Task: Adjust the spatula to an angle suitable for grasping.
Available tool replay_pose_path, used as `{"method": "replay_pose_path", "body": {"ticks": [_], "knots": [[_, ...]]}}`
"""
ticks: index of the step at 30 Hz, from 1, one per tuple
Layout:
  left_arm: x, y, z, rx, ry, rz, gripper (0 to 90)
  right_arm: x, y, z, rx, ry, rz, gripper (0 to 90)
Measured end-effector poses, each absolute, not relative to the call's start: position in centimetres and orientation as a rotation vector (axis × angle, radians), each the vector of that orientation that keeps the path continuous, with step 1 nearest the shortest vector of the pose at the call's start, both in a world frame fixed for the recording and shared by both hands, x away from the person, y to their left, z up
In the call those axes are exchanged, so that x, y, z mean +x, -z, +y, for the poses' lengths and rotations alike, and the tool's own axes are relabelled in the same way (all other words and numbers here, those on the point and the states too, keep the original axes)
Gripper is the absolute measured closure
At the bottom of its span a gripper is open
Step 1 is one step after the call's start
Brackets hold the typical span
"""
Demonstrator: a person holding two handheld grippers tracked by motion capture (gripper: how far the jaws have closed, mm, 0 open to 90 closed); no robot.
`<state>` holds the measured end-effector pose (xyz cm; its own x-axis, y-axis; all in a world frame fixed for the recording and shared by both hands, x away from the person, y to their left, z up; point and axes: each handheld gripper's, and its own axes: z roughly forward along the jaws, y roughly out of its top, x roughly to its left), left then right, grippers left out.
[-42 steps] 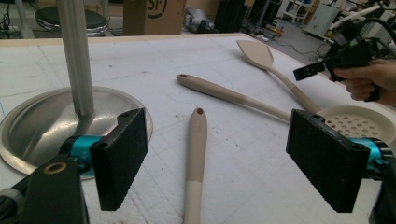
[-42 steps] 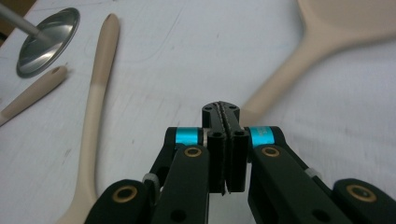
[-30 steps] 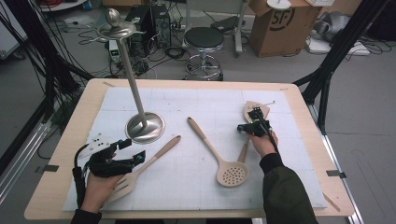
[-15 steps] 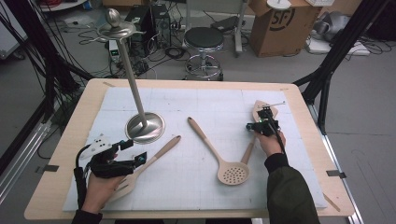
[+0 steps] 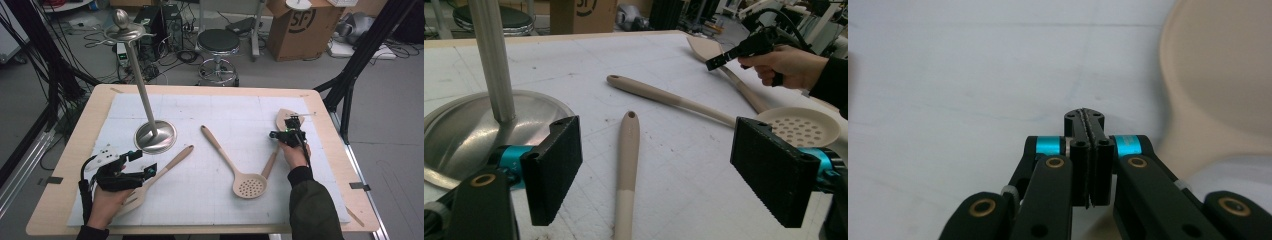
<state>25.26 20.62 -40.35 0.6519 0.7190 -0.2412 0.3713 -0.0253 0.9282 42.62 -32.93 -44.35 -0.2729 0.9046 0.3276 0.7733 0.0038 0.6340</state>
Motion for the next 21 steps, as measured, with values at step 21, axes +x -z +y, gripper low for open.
{"method": "replay_pose_path", "body": {"ticks": [21], "knots": [[25.0, 40.0, 20.2, 1.634, -0.345, 0.892, 21.4, 34.5, 42.7, -35.2, 1.682, -1.404, 2.120, 89.7]]}}
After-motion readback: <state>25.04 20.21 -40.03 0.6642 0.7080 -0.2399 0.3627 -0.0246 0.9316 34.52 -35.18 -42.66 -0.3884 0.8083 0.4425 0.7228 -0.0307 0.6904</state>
